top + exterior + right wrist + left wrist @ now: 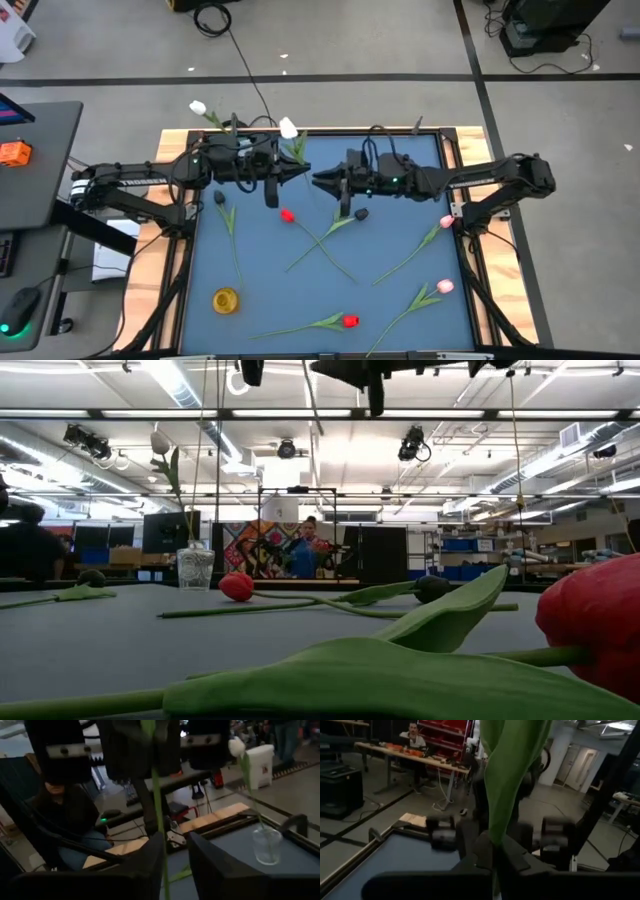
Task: Sort flowers into vase by color
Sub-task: Put the white tulip into the transparent vase
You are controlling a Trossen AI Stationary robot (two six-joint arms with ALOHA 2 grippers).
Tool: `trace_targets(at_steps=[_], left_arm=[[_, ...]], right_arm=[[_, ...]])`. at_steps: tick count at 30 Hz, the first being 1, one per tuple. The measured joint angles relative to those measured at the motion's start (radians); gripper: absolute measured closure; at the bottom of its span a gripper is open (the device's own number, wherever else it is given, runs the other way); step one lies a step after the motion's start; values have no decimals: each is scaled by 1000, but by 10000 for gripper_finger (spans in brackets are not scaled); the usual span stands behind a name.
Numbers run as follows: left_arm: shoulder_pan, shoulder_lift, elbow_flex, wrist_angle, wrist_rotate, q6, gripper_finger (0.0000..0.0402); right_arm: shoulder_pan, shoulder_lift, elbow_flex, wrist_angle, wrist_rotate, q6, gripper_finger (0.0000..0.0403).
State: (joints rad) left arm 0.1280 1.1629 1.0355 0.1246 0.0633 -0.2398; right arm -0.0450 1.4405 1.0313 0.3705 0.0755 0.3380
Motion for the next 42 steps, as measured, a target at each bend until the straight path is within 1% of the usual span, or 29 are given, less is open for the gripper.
trace_targets(at_steps=[2, 6, 10, 13, 17, 21, 26, 30, 34, 38, 42], left_arm=[[0, -3, 0, -33, -5, 0, 395], [0, -29, 1, -120, -45, 0, 396], [0, -55, 0, -215, -94, 0, 396], [0, -78, 0, -225, -130, 4, 396], [0, -94, 0, -225, -150, 24, 396], [0, -95, 0, -226, -160, 20, 396], [0, -98, 0, -226, -183, 18, 395], [0, -99, 0, -226, -201, 18, 394], [0, -99, 0, -225, -203, 18, 393], [0, -99, 0, -225, -229, 18, 393], [0, -99, 0, -218, -245, 18, 392]], right_arm=[[-3, -41, 0, -58, 28, 0, 293], [-19, -152, 0, -215, 70, -16, 291], [-49, -276, 0, -467, 124, 40, 297], [-61, -358, 0, -634, 136, 52, 304], [-59, -449, 0, -740, 129, 31, 312], [-49, -524, 0, -757, 108, 27, 318], [-33, -597, 0, -804, 55, 26, 318], [-21, -641, 0, -821, 54, 18, 318], [-20, -661, 0, -821, 46, -9, 318], [-20, -666, 0, -813, 29, -25, 318], [-21, -669, -1, -825, -38, -54, 318]])
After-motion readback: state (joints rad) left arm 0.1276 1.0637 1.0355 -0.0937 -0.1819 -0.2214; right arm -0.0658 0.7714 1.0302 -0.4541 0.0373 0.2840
